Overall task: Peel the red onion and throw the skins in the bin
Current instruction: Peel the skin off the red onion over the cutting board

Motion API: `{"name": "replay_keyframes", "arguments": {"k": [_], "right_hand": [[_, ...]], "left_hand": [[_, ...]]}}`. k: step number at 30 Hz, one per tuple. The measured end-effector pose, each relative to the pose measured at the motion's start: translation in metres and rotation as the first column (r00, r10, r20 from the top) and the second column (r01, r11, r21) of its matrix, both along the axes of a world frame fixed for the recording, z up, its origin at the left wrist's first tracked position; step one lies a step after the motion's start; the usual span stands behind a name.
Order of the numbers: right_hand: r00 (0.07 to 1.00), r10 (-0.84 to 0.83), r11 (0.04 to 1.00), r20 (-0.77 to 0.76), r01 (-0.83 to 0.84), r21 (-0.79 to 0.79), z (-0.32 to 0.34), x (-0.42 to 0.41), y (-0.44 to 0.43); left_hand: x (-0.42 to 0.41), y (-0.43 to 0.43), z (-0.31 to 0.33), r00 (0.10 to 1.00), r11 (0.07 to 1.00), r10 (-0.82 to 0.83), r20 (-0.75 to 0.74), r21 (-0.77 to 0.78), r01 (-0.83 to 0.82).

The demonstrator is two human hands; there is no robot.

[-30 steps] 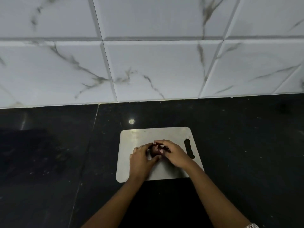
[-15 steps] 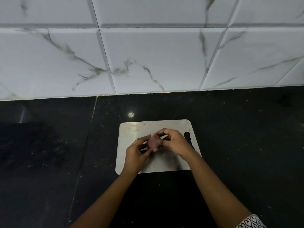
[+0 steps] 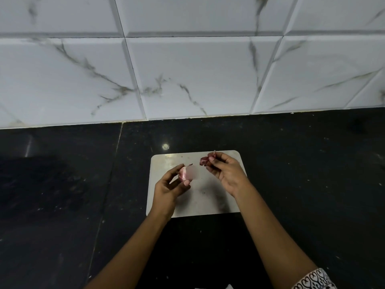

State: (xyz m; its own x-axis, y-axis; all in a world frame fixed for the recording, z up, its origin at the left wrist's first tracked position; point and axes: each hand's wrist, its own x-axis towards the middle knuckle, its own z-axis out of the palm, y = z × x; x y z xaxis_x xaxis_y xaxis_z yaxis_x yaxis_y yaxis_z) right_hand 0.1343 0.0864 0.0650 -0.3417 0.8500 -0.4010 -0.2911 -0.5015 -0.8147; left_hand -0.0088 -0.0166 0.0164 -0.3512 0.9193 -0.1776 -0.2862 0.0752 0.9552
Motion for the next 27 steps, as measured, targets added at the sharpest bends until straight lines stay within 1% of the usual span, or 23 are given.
{"name": "replay_keyframes", "arguments": {"k": [2, 3, 4, 5, 6, 8, 11, 12, 13, 14, 15, 17, 18, 19, 20, 22, 25, 27], "right_hand": [[1.0, -0.006, 1.0, 0.012, 0.006, 0.01, 0.001, 0.004, 0.001], [0.997, 0.007, 0.999, 0.075, -0.01, 0.049, -0.001, 0.006, 0.001], [0.982, 0.022, 0.992, 0.188, -0.045, 0.115, -0.004, 0.007, 0.001], [0.947, 0.031, 0.977, 0.32, -0.096, 0.19, -0.008, 0.007, 0.0], [0.899, 0.024, 0.955, 0.438, -0.15, 0.256, -0.014, 0.007, -0.001], [0.794, -0.005, 0.904, 0.607, -0.256, 0.342, -0.023, 0.006, -0.003], [0.607, 0.004, 0.807, 0.795, -0.471, 0.355, -0.033, 0.005, -0.005], [0.553, -0.015, 0.772, 0.833, -0.524, 0.361, -0.034, 0.006, -0.006], [0.534, -0.056, 0.738, 0.844, -0.547, 0.395, -0.033, 0.006, -0.007], [0.557, -0.101, 0.701, 0.824, -0.548, 0.457, -0.029, 0.006, -0.007], [0.607, -0.128, 0.655, 0.784, -0.542, 0.526, -0.024, 0.006, -0.008], [0.697, -0.079, 0.549, 0.712, -0.566, 0.615, -0.012, 0.003, -0.01], [0.703, -0.039, 0.486, 0.71, -0.608, 0.628, -0.006, 0.001, -0.011], [0.688, -0.029, 0.41, 0.726, -0.654, 0.636, -0.002, -0.001, -0.012], [0.663, -0.053, 0.334, 0.747, -0.693, 0.639, -0.001, -0.002, -0.011], [0.623, -0.145, 0.208, 0.769, -0.74, 0.639, 0.0, -0.003, -0.008], [0.546, -0.26, 0.084, 0.797, -0.809, 0.582, 0.004, -0.003, -0.005], [0.446, -0.324, 0.019, 0.834, -0.878, 0.478, 0.009, -0.003, -0.005]], "left_hand": [[-0.002, -0.002, 0.001, 0.999, 1.0, 0.017, 0.051, 0.002, -0.017], [-0.003, -0.002, 0.002, 0.998, 1.0, 0.018, 0.059, 0.001, -0.018], [-0.004, -0.002, 0.003, 0.998, 1.0, 0.018, 0.063, -0.002, -0.018], [-0.005, -0.002, 0.003, 0.998, 1.0, 0.02, 0.067, -0.007, -0.02], [-0.005, -0.002, 0.002, 0.997, 1.0, 0.024, 0.071, -0.009, -0.023], [-0.005, -0.001, 0.0, 0.996, 0.999, 0.031, 0.079, -0.013, -0.03], [-0.003, -0.001, -0.003, 0.997, 0.999, 0.041, 0.062, -0.014, -0.041], [-0.002, 0.0, -0.003, 0.998, 0.999, 0.044, 0.047, -0.011, -0.043], [-0.002, 0.0, -0.002, 0.999, 0.999, 0.042, 0.035, -0.008, -0.042], [-0.001, 0.0, -0.001, 0.999, 0.999, 0.04, 0.027, -0.007, -0.039], [-0.001, 0.0, -0.001, 0.999, 0.999, 0.037, 0.019, -0.007, -0.037], [-0.002, 0.002, 0.0, 0.999, 1.0, 0.029, -0.021, -0.005, -0.03], [-0.002, 0.002, 0.0, 0.999, 1.0, 0.025, -0.047, -0.001, -0.025], [-0.002, 0.003, 0.0, 0.997, 1.0, 0.022, -0.071, 0.002, -0.022], [-0.002, 0.004, 0.0, 0.996, 1.0, 0.017, -0.09, 0.001, -0.017], [-0.003, 0.004, -0.001, 0.992, 1.0, 0.009, -0.127, -0.009, -0.01], [-0.004, 0.003, 0.0, 0.988, 1.0, -0.009, -0.156, -0.011, 0.007], [-0.003, 0.002, 0.002, 0.993, 1.0, -0.016, -0.113, -0.001, 0.016]]}}
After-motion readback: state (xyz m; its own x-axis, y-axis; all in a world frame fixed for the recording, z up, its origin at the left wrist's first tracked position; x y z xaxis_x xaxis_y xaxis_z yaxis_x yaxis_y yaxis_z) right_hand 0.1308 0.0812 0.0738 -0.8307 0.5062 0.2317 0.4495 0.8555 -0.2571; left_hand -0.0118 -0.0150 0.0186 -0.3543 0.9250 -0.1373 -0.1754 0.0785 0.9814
